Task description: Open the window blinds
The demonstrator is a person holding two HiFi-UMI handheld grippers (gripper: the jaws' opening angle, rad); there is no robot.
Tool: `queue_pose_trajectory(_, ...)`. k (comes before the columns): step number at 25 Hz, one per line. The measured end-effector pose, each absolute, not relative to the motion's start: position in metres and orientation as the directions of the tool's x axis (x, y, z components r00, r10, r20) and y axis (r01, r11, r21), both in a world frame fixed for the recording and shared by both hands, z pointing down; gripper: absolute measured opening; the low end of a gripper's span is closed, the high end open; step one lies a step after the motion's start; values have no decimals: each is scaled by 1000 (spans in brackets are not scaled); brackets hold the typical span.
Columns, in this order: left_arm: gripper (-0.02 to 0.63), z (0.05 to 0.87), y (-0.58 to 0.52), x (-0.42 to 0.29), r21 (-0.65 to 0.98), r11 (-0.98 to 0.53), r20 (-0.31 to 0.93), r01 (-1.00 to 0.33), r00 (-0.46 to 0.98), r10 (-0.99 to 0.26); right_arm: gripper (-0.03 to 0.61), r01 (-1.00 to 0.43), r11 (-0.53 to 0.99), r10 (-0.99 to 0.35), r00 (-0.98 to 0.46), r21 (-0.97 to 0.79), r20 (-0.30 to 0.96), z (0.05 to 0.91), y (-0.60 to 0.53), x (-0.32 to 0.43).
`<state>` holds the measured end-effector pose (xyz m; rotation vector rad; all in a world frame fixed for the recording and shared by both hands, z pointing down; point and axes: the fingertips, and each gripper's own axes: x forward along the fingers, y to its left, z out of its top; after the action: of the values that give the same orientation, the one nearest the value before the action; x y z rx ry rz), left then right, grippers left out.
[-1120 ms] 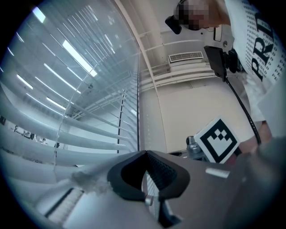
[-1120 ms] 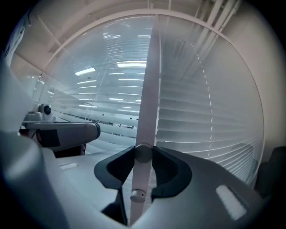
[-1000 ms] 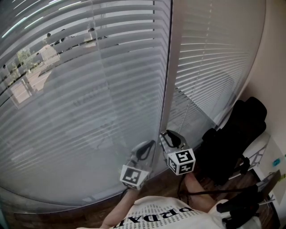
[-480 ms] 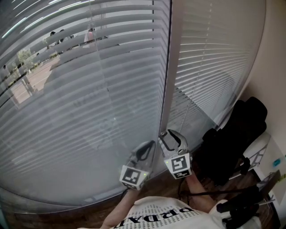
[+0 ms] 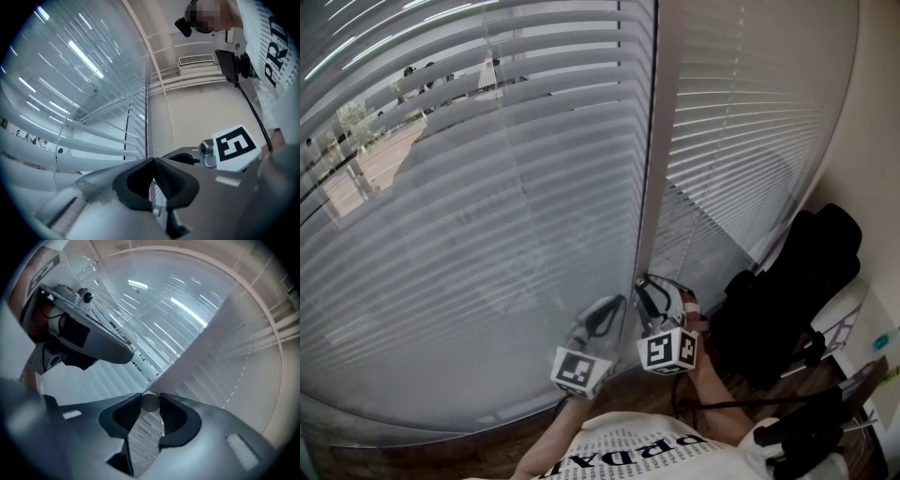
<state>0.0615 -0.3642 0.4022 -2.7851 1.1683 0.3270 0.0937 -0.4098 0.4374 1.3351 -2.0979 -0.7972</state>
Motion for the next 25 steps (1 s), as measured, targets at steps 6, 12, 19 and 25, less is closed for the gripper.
queue_pose_trajectory(6, -8, 404, -365, 63, -28, -700, -229, -713, 686, -690, 132, -695, 376, -910, -401, 613, 104, 436, -410, 95)
queue_pose_trajectory(12, -8, 401, -366, 62, -21, -701, -239, -713, 684, -689, 132, -822, 428, -900, -426, 375, 94, 435, -411, 99)
queue_pose_trajectory(19, -8, 403, -367, 62, -38, -703, -234, -710, 691, -684, 132, -879, 460, -888, -454, 129, 72, 435, -414, 104)
queue_pose_trajectory(25, -8, 401, -368, 64, -21, -707, -242, -707, 690, -682, 132, -887, 462, -885, -462, -14, 59, 434, -414, 106)
